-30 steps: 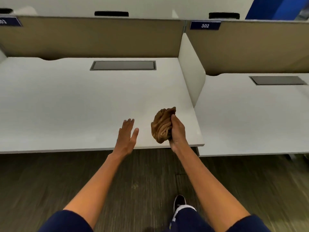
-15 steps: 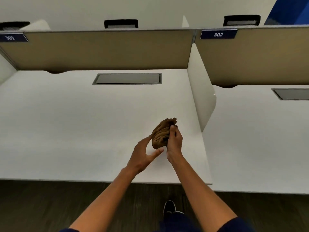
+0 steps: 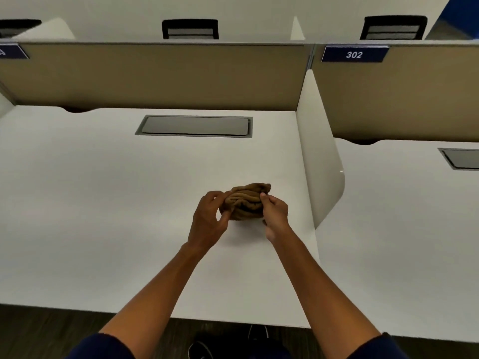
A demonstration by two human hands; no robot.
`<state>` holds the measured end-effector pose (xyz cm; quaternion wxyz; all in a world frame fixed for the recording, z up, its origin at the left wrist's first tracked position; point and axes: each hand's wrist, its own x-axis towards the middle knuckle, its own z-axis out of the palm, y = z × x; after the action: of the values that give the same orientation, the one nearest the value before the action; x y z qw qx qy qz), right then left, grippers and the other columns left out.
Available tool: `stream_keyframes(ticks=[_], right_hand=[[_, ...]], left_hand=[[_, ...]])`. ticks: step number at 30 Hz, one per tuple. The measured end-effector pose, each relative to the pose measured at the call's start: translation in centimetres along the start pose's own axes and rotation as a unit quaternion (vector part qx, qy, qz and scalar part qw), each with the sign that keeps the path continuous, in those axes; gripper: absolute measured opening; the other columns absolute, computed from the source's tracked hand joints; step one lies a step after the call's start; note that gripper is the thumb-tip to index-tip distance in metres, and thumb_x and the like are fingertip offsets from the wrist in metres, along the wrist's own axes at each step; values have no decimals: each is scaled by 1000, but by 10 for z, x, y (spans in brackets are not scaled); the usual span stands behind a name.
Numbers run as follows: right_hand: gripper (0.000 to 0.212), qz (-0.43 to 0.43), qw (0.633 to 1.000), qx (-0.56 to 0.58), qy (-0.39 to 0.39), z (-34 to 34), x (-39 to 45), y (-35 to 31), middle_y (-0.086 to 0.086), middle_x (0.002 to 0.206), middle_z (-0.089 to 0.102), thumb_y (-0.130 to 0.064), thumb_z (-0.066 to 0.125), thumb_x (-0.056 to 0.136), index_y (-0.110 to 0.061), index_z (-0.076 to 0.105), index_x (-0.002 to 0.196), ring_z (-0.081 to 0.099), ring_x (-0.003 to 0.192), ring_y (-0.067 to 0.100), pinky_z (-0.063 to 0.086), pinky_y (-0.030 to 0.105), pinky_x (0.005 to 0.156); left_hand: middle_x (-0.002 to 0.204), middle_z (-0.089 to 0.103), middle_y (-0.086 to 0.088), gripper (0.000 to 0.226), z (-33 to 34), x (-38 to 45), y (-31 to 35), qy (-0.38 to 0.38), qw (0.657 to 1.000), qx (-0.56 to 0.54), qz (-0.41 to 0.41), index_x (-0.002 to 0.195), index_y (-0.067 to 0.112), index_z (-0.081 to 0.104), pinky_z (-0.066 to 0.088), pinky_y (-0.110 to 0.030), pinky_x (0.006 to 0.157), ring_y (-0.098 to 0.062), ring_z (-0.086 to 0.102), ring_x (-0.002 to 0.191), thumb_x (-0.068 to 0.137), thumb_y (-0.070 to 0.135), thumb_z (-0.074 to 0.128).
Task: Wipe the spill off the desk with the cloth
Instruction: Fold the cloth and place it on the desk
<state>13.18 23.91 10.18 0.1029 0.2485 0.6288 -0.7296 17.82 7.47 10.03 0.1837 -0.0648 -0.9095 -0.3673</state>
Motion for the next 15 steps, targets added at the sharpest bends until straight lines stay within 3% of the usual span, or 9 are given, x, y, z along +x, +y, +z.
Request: stream_keyframes(ticks=[2, 7, 11, 15], right_hand=[[18, 10, 1000, -15, 23, 5, 9, -14, -5, 85, 65, -24, 56, 100, -16, 65, 86, 63, 84, 13, 51, 27, 77], [15, 17, 1000, 3, 16, 22, 19, -53, 5, 97, 68, -22, 58, 99, -14, 66, 89, 65, 97, 25, 55, 42, 96], [13, -67, 997, 35, -3, 32, 20, -86, 6, 108, 70, -20, 59, 99, -13, 69, 102, 65, 105, 25, 52, 44, 101], [31, -172, 981, 78, -42, 30, 17, -92, 8, 121, 68, -18, 56, 99, -8, 63, 128, 64, 116, 24, 50, 37, 103]], left_hand=[[112, 65, -12, 35, -4, 17, 1, -8, 1000, 9, 9, 121, 5, 68, 53, -41, 86, -28, 61, 103, 86, 1, 69], [107, 64, -12, 29, -21, 64, 6, -1, 1000, -5, 24, 117, 3, 70, 55, -41, 80, -27, 61, 96, 87, 3, 67], [104, 66, -11, 29, -38, 97, 9, 22, 998, -15, 57, 113, 4, 72, 50, -27, 70, -22, 60, 85, 85, 2, 69], [113, 68, -14, 34, -45, 108, 3, 35, 995, -33, 88, 117, 2, 70, 52, -20, 70, -20, 64, 86, 83, -2, 71]])
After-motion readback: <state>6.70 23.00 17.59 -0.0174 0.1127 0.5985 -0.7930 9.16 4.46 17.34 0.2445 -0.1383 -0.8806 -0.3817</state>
